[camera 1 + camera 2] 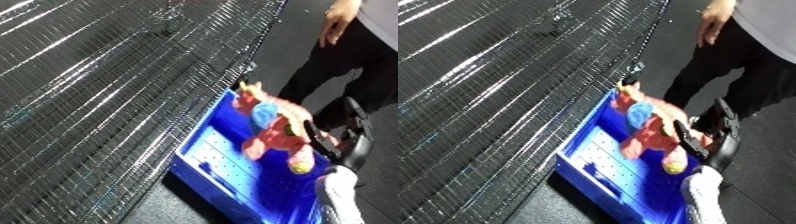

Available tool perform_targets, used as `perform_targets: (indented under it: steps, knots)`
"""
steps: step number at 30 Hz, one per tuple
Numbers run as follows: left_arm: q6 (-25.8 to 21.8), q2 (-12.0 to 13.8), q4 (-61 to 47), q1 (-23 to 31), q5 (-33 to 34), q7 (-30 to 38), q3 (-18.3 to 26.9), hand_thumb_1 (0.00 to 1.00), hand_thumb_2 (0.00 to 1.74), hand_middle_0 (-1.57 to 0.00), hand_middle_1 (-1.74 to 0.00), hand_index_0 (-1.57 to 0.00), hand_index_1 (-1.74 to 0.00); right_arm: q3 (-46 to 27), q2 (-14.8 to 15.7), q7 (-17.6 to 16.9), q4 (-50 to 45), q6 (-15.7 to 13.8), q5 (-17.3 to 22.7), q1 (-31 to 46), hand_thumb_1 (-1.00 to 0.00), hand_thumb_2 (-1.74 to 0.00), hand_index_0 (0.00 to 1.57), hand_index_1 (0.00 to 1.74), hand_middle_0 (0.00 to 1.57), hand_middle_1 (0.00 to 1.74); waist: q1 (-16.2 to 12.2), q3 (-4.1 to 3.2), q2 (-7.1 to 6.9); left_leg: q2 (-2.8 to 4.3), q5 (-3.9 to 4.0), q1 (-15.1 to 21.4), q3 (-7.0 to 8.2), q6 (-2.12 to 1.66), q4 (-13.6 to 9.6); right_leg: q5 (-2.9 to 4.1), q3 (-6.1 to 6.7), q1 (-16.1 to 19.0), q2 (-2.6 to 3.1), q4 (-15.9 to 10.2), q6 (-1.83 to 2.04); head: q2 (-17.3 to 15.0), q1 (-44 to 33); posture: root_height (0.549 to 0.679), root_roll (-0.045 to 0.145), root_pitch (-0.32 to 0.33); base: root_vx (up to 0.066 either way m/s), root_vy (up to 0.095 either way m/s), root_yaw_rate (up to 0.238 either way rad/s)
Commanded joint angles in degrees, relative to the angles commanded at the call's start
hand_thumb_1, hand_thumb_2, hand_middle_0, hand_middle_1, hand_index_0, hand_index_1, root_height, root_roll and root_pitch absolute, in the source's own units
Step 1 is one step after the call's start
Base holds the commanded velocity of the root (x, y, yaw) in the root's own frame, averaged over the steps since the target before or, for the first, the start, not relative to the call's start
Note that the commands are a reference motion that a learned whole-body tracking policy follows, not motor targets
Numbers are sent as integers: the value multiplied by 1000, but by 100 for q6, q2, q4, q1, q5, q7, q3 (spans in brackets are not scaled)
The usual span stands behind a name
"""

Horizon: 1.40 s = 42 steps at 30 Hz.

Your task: Pick up the object and place it into the box

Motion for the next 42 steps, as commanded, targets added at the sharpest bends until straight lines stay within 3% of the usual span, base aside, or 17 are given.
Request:
perform_targets:
  steps: [12,19,30,42]
  knots:
    - [28,6,-44,13,39,-24,31,1000,1740,-1570,-1740,-1570,-1740,164,127,210,-141,-40,126,-7,0,0,0,0,0,0,93,-7,-7,3,45,-29,-5,-8,-26,5,1,-26,8,-17,9,-102,-146,640,88,-86,2,-9,2]
    - [63,-20,-94,40,21,-24,85,1000,1740,-1570,-1740,-1570,-1740,495,195,393,-786,42,-202,-41,0,0,0,0,0,0,215,-23,-59,24,77,-61,-43,-2,-4,-14,-33,-42,19,36,8,-233,-531,639,88,-90,0,-15,32]
    - [234,10,-219,248,40,-41,335,1000,1740,-1570,-1740,-1570,-1740,1401,540,915,-2051,529,-713,-20,0,0,0,0,0,0,515,-32,-211,52,145,-148,-201,21,-4,-59,-126,-41,43,132,5,-289,-1762,639,81,-91,-15,-22,82]
    - [410,16,-365,464,30,-15,495,1000,1740,-1570,-1740,-1570,-1740,2442,717,1547,-2444,908,-679,-295,0,0,0,0,0,0,1061,-41,-434,78,202,-361,-471,14,91,-155,-297,-38,48,312,-20,-316,-2776,637,74,-98,-22,-39,149]
